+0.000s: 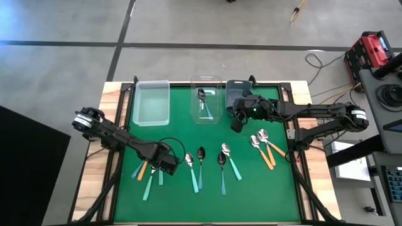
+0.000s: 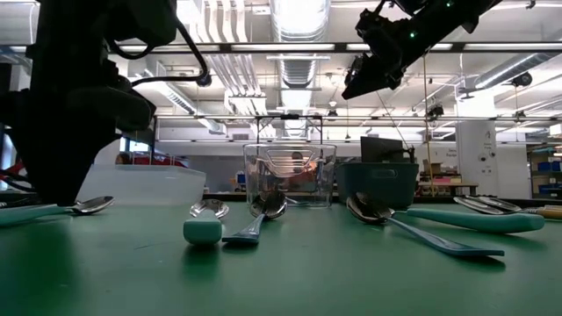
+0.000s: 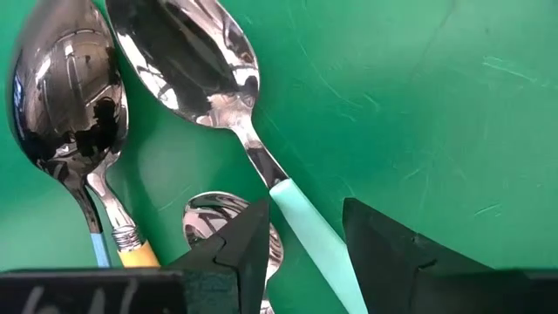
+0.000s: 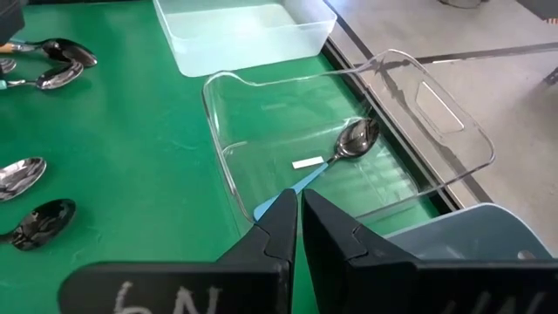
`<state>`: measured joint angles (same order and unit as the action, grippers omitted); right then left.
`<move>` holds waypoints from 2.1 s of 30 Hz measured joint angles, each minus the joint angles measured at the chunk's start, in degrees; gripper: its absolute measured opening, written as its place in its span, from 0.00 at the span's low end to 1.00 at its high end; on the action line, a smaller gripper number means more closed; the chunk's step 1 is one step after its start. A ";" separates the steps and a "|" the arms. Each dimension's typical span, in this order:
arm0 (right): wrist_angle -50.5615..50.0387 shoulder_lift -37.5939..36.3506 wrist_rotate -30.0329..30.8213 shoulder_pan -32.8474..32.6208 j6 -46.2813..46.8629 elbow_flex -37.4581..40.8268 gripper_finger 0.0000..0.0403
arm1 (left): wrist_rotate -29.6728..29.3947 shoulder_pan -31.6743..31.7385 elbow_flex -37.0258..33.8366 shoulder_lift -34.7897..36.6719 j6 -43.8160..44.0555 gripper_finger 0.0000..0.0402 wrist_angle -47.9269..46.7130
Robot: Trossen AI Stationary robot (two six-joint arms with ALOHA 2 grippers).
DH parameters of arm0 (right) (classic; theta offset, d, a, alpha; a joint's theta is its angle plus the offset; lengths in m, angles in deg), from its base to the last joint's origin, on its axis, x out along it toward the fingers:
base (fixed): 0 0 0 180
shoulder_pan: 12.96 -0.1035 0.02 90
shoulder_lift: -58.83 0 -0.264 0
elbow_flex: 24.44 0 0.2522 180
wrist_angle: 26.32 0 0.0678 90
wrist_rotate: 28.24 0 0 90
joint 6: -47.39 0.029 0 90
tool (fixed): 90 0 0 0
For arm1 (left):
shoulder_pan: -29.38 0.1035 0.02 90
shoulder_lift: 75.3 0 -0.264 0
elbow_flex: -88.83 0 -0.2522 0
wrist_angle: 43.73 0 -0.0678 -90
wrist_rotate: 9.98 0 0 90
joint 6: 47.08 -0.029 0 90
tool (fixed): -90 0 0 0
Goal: Sort silverware by color (type)
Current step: Put the green spoon into the white bin
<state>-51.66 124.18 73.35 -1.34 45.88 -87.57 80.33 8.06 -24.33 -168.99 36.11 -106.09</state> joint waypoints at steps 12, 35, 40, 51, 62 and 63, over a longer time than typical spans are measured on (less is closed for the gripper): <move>-0.04 0.00 0.00 0.00 -0.22 0.00 0.03 | -1.25 0.00 0.00 0.00 -0.44 0.32 1.09; -0.07 0.00 0.02 0.02 -0.20 0.00 0.03 | -2.66 0.00 -0.26 -3.94 -1.63 0.26 6.10; -0.07 0.00 0.02 0.01 -0.22 -0.01 0.03 | -2.80 0.00 -0.31 -3.67 -1.65 0.16 6.23; -0.09 0.00 0.00 0.00 -0.17 -0.02 0.03 | -5.15 0.36 -0.70 -1.58 -2.79 0.04 6.05; -0.12 0.00 0.00 0.01 -0.02 0.56 0.03 | -7.00 3.84 -0.66 8.62 -6.36 0.04 1.61; -0.15 -0.01 0.00 0.00 -0.02 0.59 0.03 | -7.57 4.39 -0.65 9.98 -6.90 0.04 1.22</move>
<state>-51.81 124.17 73.35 -1.34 45.85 -86.98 72.76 12.45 -24.98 -159.01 29.20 -104.87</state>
